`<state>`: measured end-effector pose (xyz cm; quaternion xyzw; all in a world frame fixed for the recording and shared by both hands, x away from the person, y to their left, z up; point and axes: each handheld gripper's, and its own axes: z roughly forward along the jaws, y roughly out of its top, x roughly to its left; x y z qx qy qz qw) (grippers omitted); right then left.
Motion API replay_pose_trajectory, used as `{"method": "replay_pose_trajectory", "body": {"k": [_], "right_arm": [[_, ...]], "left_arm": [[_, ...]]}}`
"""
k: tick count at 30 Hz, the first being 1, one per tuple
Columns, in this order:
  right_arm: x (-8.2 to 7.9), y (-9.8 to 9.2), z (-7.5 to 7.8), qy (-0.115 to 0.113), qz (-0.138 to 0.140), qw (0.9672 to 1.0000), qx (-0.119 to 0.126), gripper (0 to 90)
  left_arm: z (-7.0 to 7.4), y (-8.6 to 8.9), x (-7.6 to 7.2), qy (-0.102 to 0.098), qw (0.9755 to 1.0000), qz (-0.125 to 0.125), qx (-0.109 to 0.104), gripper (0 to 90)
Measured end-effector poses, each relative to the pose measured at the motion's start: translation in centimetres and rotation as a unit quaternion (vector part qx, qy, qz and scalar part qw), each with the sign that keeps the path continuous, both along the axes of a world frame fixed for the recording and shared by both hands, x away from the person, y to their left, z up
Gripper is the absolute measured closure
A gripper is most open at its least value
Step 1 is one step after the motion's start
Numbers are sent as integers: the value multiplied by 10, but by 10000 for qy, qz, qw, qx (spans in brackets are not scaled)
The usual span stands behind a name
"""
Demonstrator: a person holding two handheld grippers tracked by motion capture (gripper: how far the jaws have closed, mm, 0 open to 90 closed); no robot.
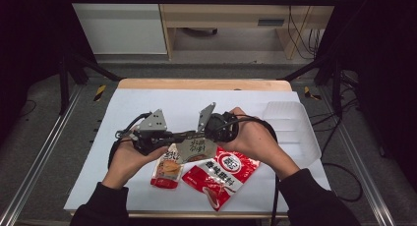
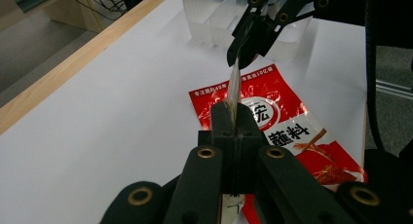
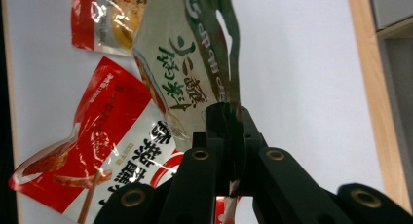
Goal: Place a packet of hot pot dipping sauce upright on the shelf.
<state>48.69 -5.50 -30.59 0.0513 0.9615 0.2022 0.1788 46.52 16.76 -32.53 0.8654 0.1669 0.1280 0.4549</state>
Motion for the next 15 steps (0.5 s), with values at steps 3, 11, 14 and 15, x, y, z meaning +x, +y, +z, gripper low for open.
{"method": "replay_pose_trajectory", "body": {"k": [3,11,14,15], "right_arm": [[0,-1,3,-94,1,9999,57,898],[2,-6,11,-209,-60,9998,3,900],[6,-12,14,-298,-168,9994,21,900],[7,-16,17,-339,-187,9993,9,900]], "left_arm": [[0,1,0,-27,10000,53,-68,900],[2,2,0,-177,9985,341,-390,602],[0,6,-2,-254,9970,490,-549,467],[-1,7,-3,-287,9964,555,-570,412]]}}
